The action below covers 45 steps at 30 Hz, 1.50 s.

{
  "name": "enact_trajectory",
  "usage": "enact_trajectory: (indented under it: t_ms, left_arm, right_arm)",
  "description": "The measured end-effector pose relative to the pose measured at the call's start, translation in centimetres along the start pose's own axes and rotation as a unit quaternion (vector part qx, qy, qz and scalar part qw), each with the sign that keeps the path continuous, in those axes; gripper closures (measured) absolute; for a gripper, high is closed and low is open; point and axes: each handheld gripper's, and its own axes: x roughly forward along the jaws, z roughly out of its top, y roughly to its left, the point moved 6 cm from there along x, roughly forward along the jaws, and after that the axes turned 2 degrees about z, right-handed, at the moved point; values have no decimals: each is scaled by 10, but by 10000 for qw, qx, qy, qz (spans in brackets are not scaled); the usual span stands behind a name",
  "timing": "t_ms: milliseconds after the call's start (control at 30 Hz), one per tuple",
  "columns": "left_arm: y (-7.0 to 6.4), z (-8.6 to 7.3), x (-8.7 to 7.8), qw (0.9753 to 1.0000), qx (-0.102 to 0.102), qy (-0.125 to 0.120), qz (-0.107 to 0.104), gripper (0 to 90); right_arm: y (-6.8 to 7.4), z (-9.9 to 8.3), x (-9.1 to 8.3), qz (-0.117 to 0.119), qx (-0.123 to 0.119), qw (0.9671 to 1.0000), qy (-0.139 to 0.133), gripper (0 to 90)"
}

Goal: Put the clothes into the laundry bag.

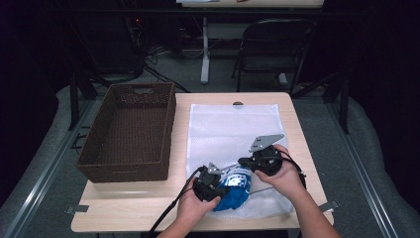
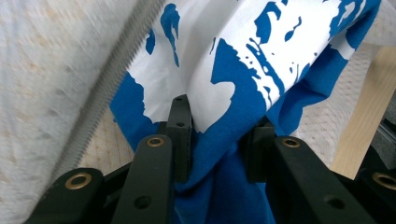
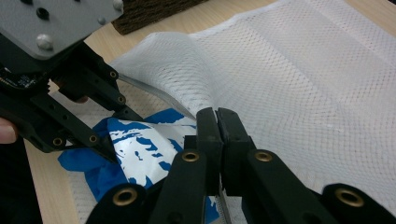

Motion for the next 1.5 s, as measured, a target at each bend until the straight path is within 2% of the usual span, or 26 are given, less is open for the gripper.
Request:
enact_trajectory:
  t_ms: [200, 367, 567, 867, 1000, 1067, 1100, 1233, 1400, 1500]
  left_arm:
    - [0, 8, 0, 10000, -28, -24, 51, 706]
    - [-2, 17, 2, 9998, 93, -33, 164, 707]
    - [3, 24, 5, 9996, -16, -60, 262, 707]
    - [12, 29, 5, 9982, -380, -270, 366, 707]
    - [16, 29, 8, 9973, -439, -314, 493, 707]
    - [16, 29, 10, 9971, -409, -308, 556, 706]
    - [17, 26, 15, 9972, -370, -231, 600, 705]
    - [18, 21, 24, 9971, -435, -228, 576, 691]
    - [17, 21, 21, 9978, -445, -233, 442, 614]
    - [15, 21, 17, 9985, -370, -208, 334, 558]
  right_arm:
    - [1, 0, 0, -1, -5, 10000, 8, 881]
    - [1, 1, -1, 2, -31, 10000, -21, 882]
    - [1, 2, -2, 8, -20, 10000, -47, 881]
    - [2, 2, -2, 7, -41, 10000, -43, 882]
    - [3, 2, -1, 18, -54, 10000, -38, 882]
    - [3, 2, -1, 19, -51, 10000, -35, 882]
    - [3, 2, -1, 23, -34, 10000, -24, 881]
    - [3, 1, 1, 33, -38, 10000, -6, 882]
    - [2, 0, 1, 40, -16, 10000, -7, 881]
    - [1, 0, 1, 34, 0, 10000, -6, 882]
